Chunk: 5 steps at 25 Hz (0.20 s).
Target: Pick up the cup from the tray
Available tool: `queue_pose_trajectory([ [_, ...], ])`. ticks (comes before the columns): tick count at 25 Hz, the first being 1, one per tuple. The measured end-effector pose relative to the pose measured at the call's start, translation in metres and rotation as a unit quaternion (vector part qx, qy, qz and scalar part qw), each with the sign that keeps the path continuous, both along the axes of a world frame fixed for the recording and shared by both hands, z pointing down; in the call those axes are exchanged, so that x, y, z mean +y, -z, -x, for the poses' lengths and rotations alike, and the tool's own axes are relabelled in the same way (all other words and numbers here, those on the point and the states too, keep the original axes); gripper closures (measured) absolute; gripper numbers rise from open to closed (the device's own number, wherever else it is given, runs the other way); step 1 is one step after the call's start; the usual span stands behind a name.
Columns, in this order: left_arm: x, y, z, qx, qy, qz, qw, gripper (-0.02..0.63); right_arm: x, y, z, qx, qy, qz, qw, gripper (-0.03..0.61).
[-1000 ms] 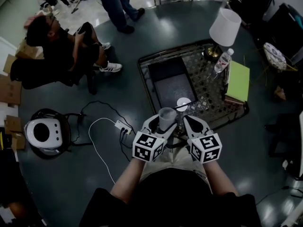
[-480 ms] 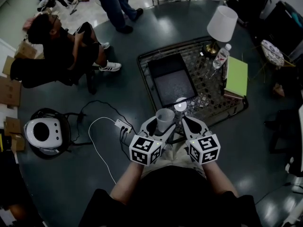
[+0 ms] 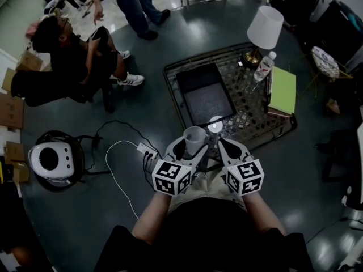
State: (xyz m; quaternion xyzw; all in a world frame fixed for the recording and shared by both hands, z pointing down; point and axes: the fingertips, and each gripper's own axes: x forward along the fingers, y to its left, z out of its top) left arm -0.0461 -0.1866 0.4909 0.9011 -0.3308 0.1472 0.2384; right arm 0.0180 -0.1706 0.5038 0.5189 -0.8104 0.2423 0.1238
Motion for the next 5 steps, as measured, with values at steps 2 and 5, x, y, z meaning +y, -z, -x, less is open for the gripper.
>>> queue_pose_trajectory([
  [2, -0.0007, -0.0003, 0.001, 0.0, 0.002, 0.0, 1.0, 0.33, -0.0007, 0.0009, 0.0005, 0.0, 0.0, -0.001, 1.0, 0.569],
  [5, -0.0019, -0.0007, 0.0018, 0.002, 0.005, -0.001, 1.0, 0.33, -0.0019, 0.0031, 0.001, 0.0, 0.0, -0.005, 1.0, 0.568],
])
